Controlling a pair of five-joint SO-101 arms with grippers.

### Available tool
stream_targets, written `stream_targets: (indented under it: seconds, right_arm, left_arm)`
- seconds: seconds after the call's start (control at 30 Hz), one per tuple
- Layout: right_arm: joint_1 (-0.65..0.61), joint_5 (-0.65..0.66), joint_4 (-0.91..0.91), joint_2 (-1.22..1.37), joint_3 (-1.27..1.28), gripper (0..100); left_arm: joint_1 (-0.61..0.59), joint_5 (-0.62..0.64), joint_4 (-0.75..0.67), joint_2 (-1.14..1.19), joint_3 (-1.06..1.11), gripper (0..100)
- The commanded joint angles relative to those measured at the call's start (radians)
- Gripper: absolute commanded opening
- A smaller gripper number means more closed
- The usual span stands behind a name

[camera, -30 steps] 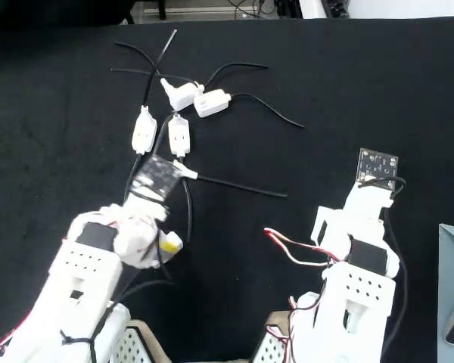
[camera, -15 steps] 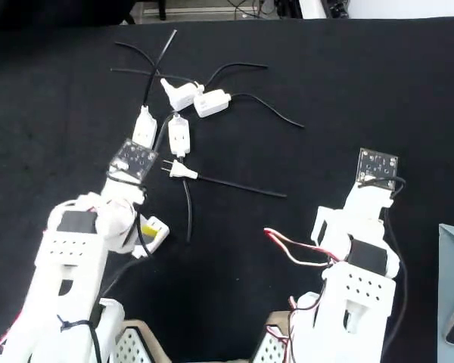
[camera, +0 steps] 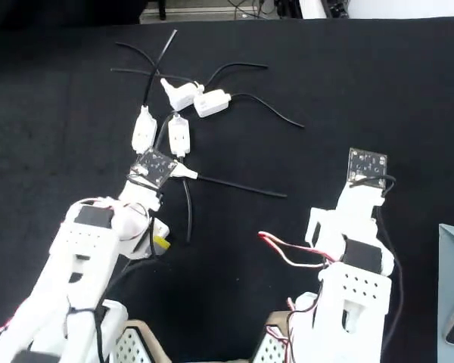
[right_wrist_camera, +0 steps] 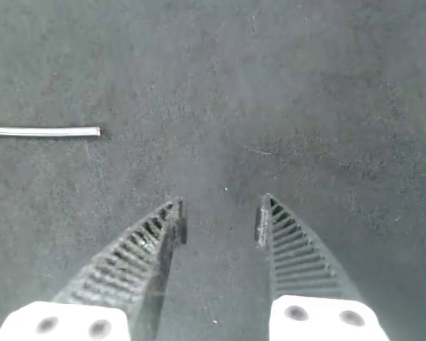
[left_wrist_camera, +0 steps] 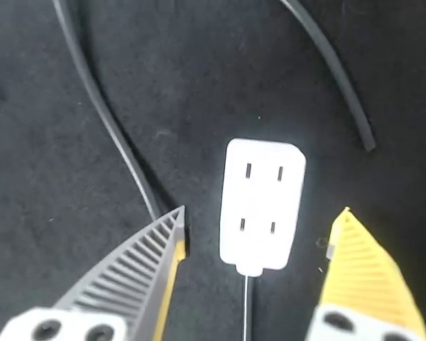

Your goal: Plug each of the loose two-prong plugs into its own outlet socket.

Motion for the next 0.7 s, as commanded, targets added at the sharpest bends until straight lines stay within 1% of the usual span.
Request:
stream_targets:
  seconds: [0.0,0.1,0.17,0.27,0.33,0.43,0.57,0.67]
  right_arm:
    - [-0.018,0.002,-0.003,-0.012,-0.007,16.2]
    - [-0.018,0.002,-0.003,-0.012,-0.007,16.2]
    - [-0.017,0.002,-0.003,-0.012,-0.007,16.2]
    - [-0.015,0.002,-0.003,-0.012,-0.007,16.2]
    - [-0.014,0.002,-0.003,-0.012,-0.007,16.2]
    - [-0.014,0.002,-0.003,-0.012,-0.007,16.2]
    - [-0.012,0.002,-0.003,-0.012,-0.007,16.5]
    - [-0.017,0.002,-0.003,-0.01,-0.013,16.6]
  left_arm:
    - [0.018,-0.006,-0.086,0.127,-0.008,30]
    - [0.073,-0.006,-0.084,0.201,-0.035,23]
    - [0.136,-0.006,-0.084,0.207,-0.031,18]
    - [0.217,-0.005,-0.084,0.207,-0.03,16]
    - [0.239,0.0,-0.084,0.207,-0.039,16]
    - [0.22,0.003,-0.083,0.207,-0.058,16]
    - [0.11,0.068,-0.081,0.207,-0.085,17]
    - [0.045,0.08,-0.028,0.207,-0.114,28]
